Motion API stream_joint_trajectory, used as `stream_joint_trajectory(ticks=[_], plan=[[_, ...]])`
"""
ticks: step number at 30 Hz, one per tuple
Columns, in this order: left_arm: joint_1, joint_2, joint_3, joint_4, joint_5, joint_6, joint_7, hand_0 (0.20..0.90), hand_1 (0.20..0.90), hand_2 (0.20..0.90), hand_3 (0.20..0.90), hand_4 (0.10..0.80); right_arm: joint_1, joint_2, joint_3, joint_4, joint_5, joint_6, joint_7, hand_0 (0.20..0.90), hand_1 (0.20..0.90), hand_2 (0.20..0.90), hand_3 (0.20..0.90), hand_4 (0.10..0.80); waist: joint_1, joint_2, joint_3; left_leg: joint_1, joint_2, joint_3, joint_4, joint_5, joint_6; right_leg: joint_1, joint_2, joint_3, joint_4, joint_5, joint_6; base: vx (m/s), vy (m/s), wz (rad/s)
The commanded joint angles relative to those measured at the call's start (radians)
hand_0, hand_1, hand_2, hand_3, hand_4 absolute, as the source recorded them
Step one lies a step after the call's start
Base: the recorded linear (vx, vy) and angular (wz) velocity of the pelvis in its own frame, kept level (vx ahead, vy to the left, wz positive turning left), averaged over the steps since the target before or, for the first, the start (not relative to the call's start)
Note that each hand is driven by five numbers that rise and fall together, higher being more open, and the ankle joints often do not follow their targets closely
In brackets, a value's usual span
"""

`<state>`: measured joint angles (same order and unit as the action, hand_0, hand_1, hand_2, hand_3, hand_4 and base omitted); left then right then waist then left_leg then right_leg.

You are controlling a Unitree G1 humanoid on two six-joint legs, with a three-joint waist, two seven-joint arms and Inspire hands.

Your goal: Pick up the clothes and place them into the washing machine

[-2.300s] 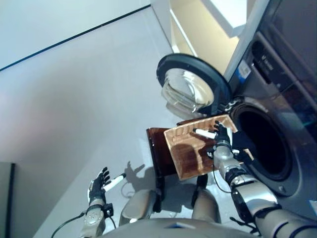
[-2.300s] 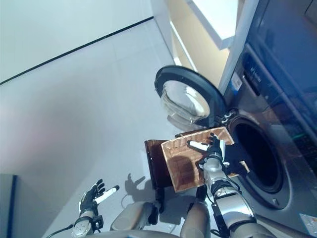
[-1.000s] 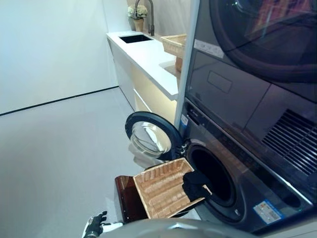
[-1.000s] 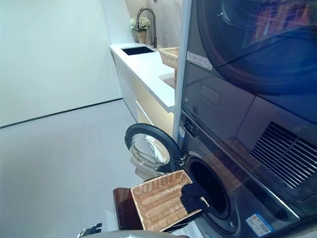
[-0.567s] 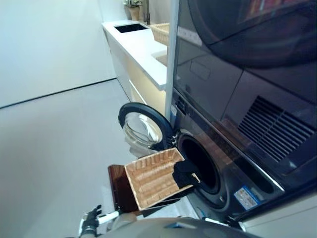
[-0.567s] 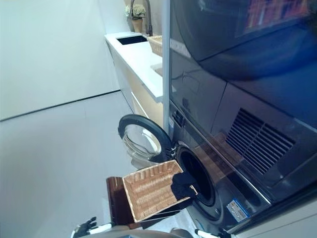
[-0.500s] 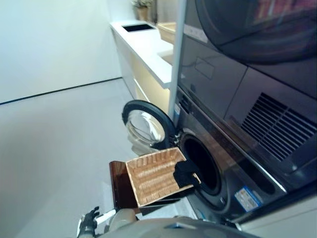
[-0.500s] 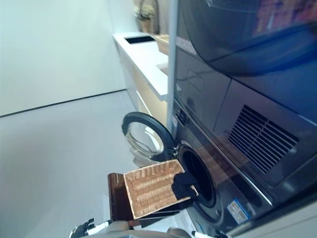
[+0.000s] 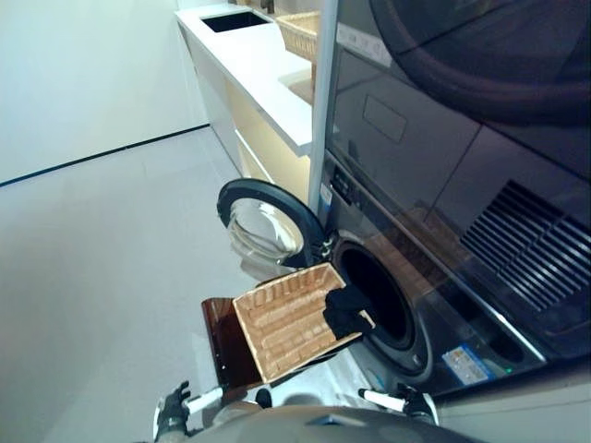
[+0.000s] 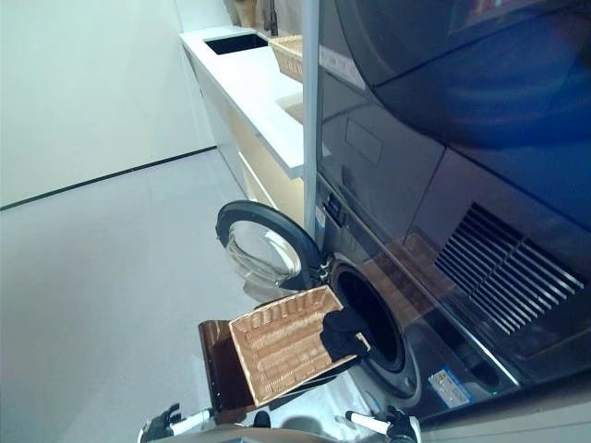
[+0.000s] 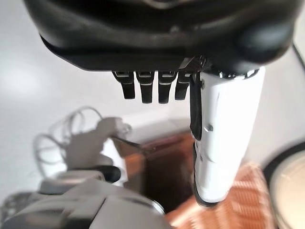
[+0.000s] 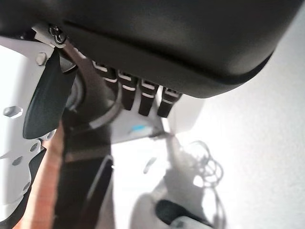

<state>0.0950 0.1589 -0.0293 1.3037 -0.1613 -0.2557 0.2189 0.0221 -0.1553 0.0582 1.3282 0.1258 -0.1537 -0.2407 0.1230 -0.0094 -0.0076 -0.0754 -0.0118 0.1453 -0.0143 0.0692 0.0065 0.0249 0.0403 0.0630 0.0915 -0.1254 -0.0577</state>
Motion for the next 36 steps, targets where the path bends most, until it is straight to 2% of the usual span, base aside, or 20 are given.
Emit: stream_joint_trajectory(ticks=[1,2,3,5,6,7,9,10,11,14,16,18,20,24,27,32,33,34,36], plan=[[-0.043,0.028,0.006,0.002,-0.007,-0.053,0.019,0.9,0.9,0.9,0.9,0.8,-0.015,-0.009,0.021,-0.039,-0.003,-0.041,-0.008,0.9,0.9,0.9,0.9,0.8,0.011,-0.027,-0.071,-0.078,-0.071,0.025,-0.036,0.064,0.037,0.083,-0.086,-0.084,0.197,0.093,0.166,0.065,0.093,-0.23],[-0.046,0.037,0.006,0.0,-0.003,-0.049,0.015,0.9,0.9,0.9,0.9,0.8,-0.025,-0.006,0.03,-0.044,-0.005,-0.042,-0.002,0.9,0.9,0.9,0.9,0.8,0.002,-0.028,-0.047,-0.05,-0.073,0.006,-0.029,0.043,0.054,0.023,-0.079,-0.088,0.353,0.181,0.189,0.105,0.111,-0.28],[-0.05,0.044,0.005,0.001,0.009,-0.045,0.01,0.9,0.9,0.9,0.9,0.8,-0.034,-0.006,0.042,-0.042,-0.024,-0.04,-0.004,0.9,0.9,0.9,0.9,0.8,-0.005,-0.026,-0.033,-0.034,-0.071,-0.008,-0.025,0.035,0.062,-0.005,-0.076,-0.091,0.419,0.211,0.193,0.064,0.077,-0.19],[-0.051,0.049,0.002,-0.002,0.018,-0.042,0.007,0.9,0.9,0.9,0.9,0.8,-0.045,-0.007,0.057,-0.042,-0.039,-0.038,-0.007,0.9,0.9,0.9,0.9,0.8,-0.011,-0.019,-0.019,-0.02,-0.067,-0.026,-0.022,0.03,0.069,-0.031,-0.07,-0.094,0.475,0.22,0.19,0.089,0.042,0.29],[-0.052,0.06,-0.01,-0.011,0.034,-0.044,0.005,0.9,0.9,0.9,0.9,0.8,-0.056,-0.008,0.078,-0.06,-0.06,-0.035,-0.008,0.9,0.9,0.9,0.9,0.8,-0.018,-0.004,-0.002,0.004,-0.056,-0.057,-0.023,0.024,0.074,-0.084,-0.068,-0.109,0.555,0.201,0.17,0.154,0.06,0.49],[-0.051,0.066,-0.018,-0.019,0.041,-0.048,0.006,0.9,0.9,0.9,0.9,0.8,-0.062,-0.009,0.091,-0.079,-0.076,-0.035,-0.012,0.9,0.9,0.9,0.9,0.8,-0.017,0.001,0.001,0.014,-0.051,-0.066,-0.026,0.02,0.076,-0.107,-0.088,-0.134,0.552,0.177,0.157,0.157,0.043,0.47],[-0.055,0.071,-0.033,-0.032,0.044,-0.054,0.012,0.9,0.9,0.9,0.9,0.8,-0.069,-0.012,0.115,-0.108,-0.099,-0.033,-0.011,0.9,0.9,0.9,0.9,0.8,-0.015,0.012,0.005,0.038,-0.039,-0.097,-0.032,0.009,0.065,-0.145,-0.143,-0.183,0.472,0.105,0.126,0.119,-0.044,0.6],[-0.059,0.069,-0.039,-0.036,0.042,-0.059,0.014,0.9,0.9,0.9,0.9,0.8,-0.077,-0.015,0.126,-0.116,-0.114,-0.03,-0.008,0.9,0.9,0.9,0.9,0.8,-0.014,0.016,0.007,0.049,-0.033,-0.114,-0.035,0.0,0.056,-0.156,-0.172,-0.205,0.412,0.083,0.118,0.118,-0.112,0.56],[-0.063,0.067,-0.047,-0.038,0.037,-0.064,0.017,0.9,0.9,0.9,0.9,0.8,-0.086,-0.02,0.132,-0.121,-0.122,-0.03,-0.009,0.9,0.9,0.9,0.9,0.8,-0.014,0.013,0.011,0.054,-0.035,-0.128,-0.035,-0.011,0.046,-0.167,-0.198,-0.215,0.32,0.089,0.121,0.113,-0.149,0.35],[-0.066,0.063,-0.044,-0.058,-0.004,-0.081,0.037,0.9,0.9,0.9,0.9,0.8,-0.126,-0.038,0.169,-0.161,-0.181,-0.013,-0.01,0.9,0.9,0.9,0.9,0.8,-0.012,-0.025,0.028,0.091,-0.041,-0.142,-0.058,-0.041,0.014,-0.184,-0.268,-0.24,0.022,0.229,0.176,0.12,-0.195,0.26],[-0.065,0.064,-0.047,-0.067,-0.016,-0.087,0.041,0.9,0.9,0.9,0.9,0.8,-0.14,-0.038,0.183,-0.18,-0.191,-0.007,-0.009,0.9,0.9,0.9,0.9,0.8,-0.012,-0.054,0.034,0.097,-0.042,-0.154,-0.061,-0.049,0.002,-0.152,-0.26,-0.187,-0.032,0.261,0.193,0.072,-0.139,0.28],[-0.065,0.065,-0.047,-0.067,-0.016,-0.087,0.041,0.9,0.9,0.9,0.9,0.8,-0.14,-0.038,0.183,-0.18,-0.191,-0.007,-0.009,0.9,0.9,0.9,0.9,0.8,-0.011,-0.054,0.035,0.098,-0.042,-0.153,-0.061,-0.05,0.002,-0.15,-0.26,-0.187,-0.033,0.261,0.193,0.054,-0.091,0.49],[-0.053,0.061,-0.044,-0.07,-0.017,-0.084,0.048,0.9,0.9,0.9,0.9,0.8,-0.138,-0.035,0.191,-0.147,-0.209,-0.002,-0.011,0.9,0.9,0.9,0.9,0.8,0.005,-0.083,0.018,0.098,-0.022,-0.173,-0.062,-0.057,-0.016,-0.115,-0.249,-0.221,-0.053,0.258,0.201,0.147,-0.207,0.73],[-0.043,0.056,-0.059,-0.081,0.018,-0.08,0.034,0.9,0.9,0.9,0.9,0.8,-0.14,-0.045,0.196,-0.108,-0.231,-0.003,-0.013,0.9,0.9,0.9,0.9,0.8,0.013,-0.099,0.001,0.067,0.002,-0.206,-0.033,-0.063,-0.037,-0.067,-0.243,-0.317,-0.081,0.241,0.198,0.099,-0.149,0.65],[-0.054,0.057,-0.069,-0.076,0.041,-0.07,0.032,0.9,0.9,0.9,0.9,0.8,-0.153,-0.057,0.186,-0.086,-0.244,-0.001,-0.033,0.9,0.9,0.9,0.9,0.8,0.006,-0.101,-0.002,0.031,0.021,-0.141,-0.027,-0.054,-0.037,-0.057,-0.256,-0.383,-0.084,0.233,0.205,0.021,-0.05,0.6],[-0.057,0.062,-0.085,-0.122,0.042,-0.089,0.052,0.9,0.9,0.9,0.9,0.8,-0.246,-0.078,0.253,-0.115,-0.296,0.001,-0.056,0.9,0.9,0.9,0.9,0.8,0.012,-0.087,0.012,0.0,0.029,-0.099,-0.036,-0.048,-0.037,-0.121,-0.245,-0.348,-0.065,0.227,0.198,-0.055,0.005,0.02],[-0.078,0.069,-0.099,-0.183,0.019,-0.11,0.074,0.9,0.9,0.9,0.9,0.8,-0.31,-0.085,0.306,-0.127,-0.328,0.003,-0.069,0.9,0.9,0.9,0.9,0.8,0.017,-0.079,0.055,-0.04,0.03,-0.096,-0.025,-0.042,-0.036,-0.179,-0.247,-0.331,-0.043,0.229,0.194,-0.163,0.012,-0.31],[-0.079,0.069,-0.098,-0.183,0.02,-0.109,0.074,0.9,0.9,0.9,0.9,0.8,-0.311,-0.085,0.306,-0.127,-0.328,0.003,-0.069,0.9,0.9,0.9,0.9,0.8,0.017,-0.08,0.054,-0.042,0.03,-0.095,-0.024,-0.043,-0.036,-0.182,-0.247,-0.33,-0.041,0.229,0.194,-0.314,0.016,-0.33],[-0.117,0.083,-0.111,-0.281,-0.022,-0.141,0.108,0.9,0.9,0.9,0.9,0.8,-0.391,-0.101,0.372,-0.171,-0.367,0.008,-0.086,0.9,0.9,0.9,0.9,0.8,0.023,-0.072,0.122,-0.113,0.032,-0.092,0.01,-0.035,-0.034,-0.267,-0.251,-0.311,0.002,0.232,0.184,-0.322,0.001,-0.09]])
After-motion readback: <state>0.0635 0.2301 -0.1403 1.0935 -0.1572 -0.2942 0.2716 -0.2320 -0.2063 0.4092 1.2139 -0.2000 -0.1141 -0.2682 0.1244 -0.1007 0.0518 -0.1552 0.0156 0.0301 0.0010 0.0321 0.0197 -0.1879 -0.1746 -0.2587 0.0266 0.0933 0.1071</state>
